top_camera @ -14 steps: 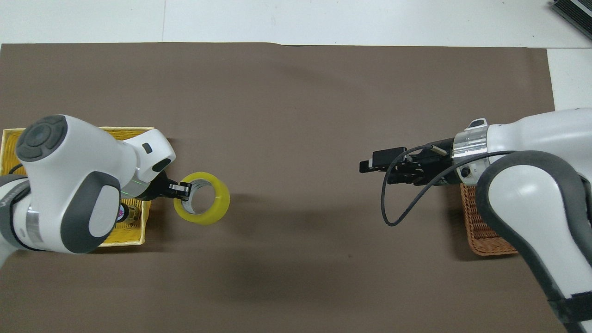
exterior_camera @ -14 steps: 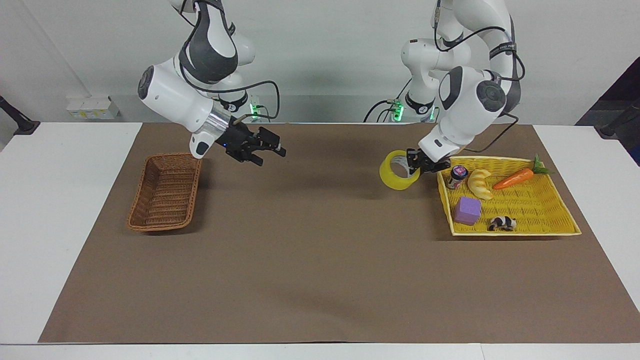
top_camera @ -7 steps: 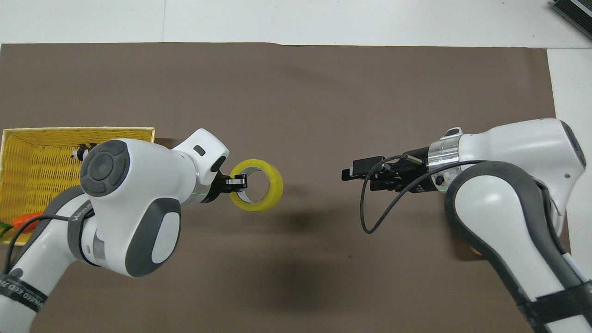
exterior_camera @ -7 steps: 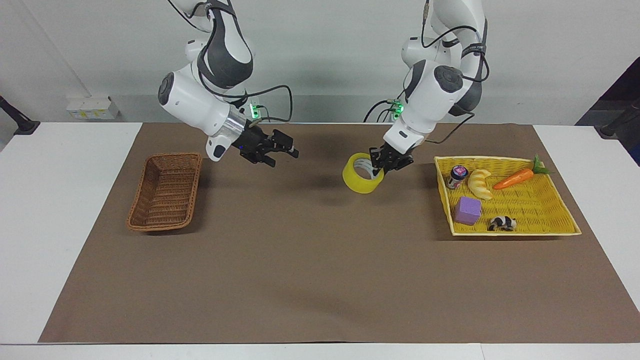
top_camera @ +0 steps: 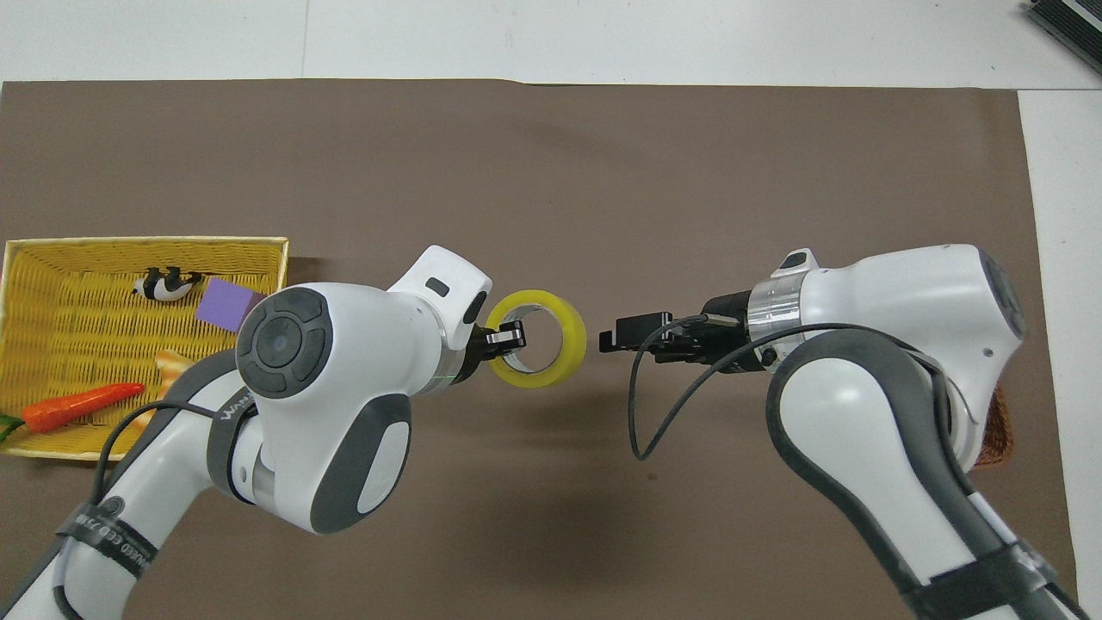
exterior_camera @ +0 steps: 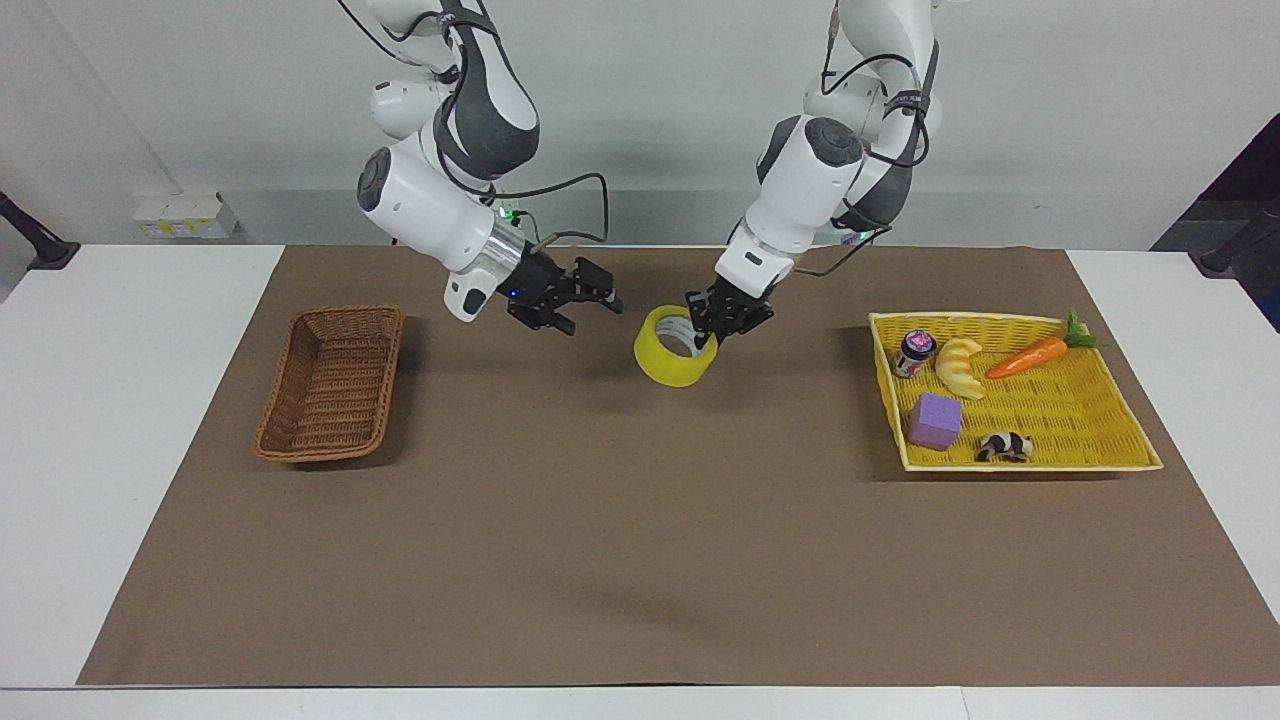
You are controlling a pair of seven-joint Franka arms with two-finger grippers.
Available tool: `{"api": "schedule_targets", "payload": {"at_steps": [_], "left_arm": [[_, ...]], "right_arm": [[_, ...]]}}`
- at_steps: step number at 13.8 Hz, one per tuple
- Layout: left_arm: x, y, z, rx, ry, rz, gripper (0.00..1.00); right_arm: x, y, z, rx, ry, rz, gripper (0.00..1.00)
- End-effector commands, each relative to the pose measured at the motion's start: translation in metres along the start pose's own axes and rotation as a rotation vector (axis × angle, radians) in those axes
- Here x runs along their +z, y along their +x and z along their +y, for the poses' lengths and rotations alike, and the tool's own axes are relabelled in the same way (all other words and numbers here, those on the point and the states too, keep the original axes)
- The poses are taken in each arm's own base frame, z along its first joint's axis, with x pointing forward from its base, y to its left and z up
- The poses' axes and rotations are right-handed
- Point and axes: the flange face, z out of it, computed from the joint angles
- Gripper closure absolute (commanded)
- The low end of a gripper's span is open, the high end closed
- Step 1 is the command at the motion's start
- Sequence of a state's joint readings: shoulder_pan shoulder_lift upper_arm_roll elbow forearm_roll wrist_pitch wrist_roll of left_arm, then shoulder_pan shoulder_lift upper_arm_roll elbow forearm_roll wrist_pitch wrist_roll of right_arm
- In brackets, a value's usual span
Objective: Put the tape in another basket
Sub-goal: 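Carry the tape roll toward the right gripper while it reaches over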
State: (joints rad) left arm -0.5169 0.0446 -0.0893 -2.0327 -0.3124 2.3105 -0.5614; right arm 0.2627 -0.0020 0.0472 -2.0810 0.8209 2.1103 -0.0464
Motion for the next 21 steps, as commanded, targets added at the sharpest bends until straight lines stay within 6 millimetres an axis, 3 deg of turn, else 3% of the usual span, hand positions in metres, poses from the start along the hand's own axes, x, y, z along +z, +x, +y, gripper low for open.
{"api": "schedule_targets", "payload": {"at_steps": [1, 5, 7, 9, 10, 11, 13, 18, 20, 21], "left_arm": [[0.004, -0.007, 0.023, -0.046, -0.043, 0.023, 1.00], [0.002, -0.019, 0.045, -0.071, -0.106, 0.008, 1.00], [0.003, -0.021, 0.046, -0.082, -0.119, -0.005, 1.00], [0.005, -0.025, 0.050, -0.081, -0.125, -0.014, 1.00], [0.002, -0.025, 0.053, -0.092, -0.140, -0.020, 1.00], [-0.003, -0.023, 0.056, -0.106, -0.162, -0.021, 1.00], [-0.003, -0.016, 0.060, -0.118, -0.176, -0.022, 1.00], [-0.005, -0.009, 0.058, -0.131, -0.179, -0.018, 0.99], [-0.014, -0.006, 0.059, -0.130, -0.188, -0.012, 0.61], [-0.017, -0.004, 0.059, -0.130, -0.191, -0.007, 0.51]], "right_arm": [[0.020, -0.004, 0.001, -0.040, 0.011, 0.014, 0.00], [0.025, -0.001, -0.001, -0.041, 0.008, 0.020, 0.00], [0.023, 0.004, 0.001, -0.034, 0.008, 0.044, 0.00], [0.021, 0.010, 0.004, -0.033, 0.005, 0.070, 0.06], [0.015, 0.018, 0.005, -0.032, 0.008, 0.086, 0.19], [0.014, 0.022, 0.004, -0.033, 0.009, 0.089, 0.51], [0.018, 0.018, -0.002, -0.037, 0.009, 0.079, 0.99], [0.016, 0.020, -0.005, -0.041, 0.013, 0.082, 1.00], [0.016, 0.022, -0.006, -0.039, 0.014, 0.083, 1.00], [0.015, 0.022, -0.008, -0.042, 0.015, 0.084, 1.00]]}}
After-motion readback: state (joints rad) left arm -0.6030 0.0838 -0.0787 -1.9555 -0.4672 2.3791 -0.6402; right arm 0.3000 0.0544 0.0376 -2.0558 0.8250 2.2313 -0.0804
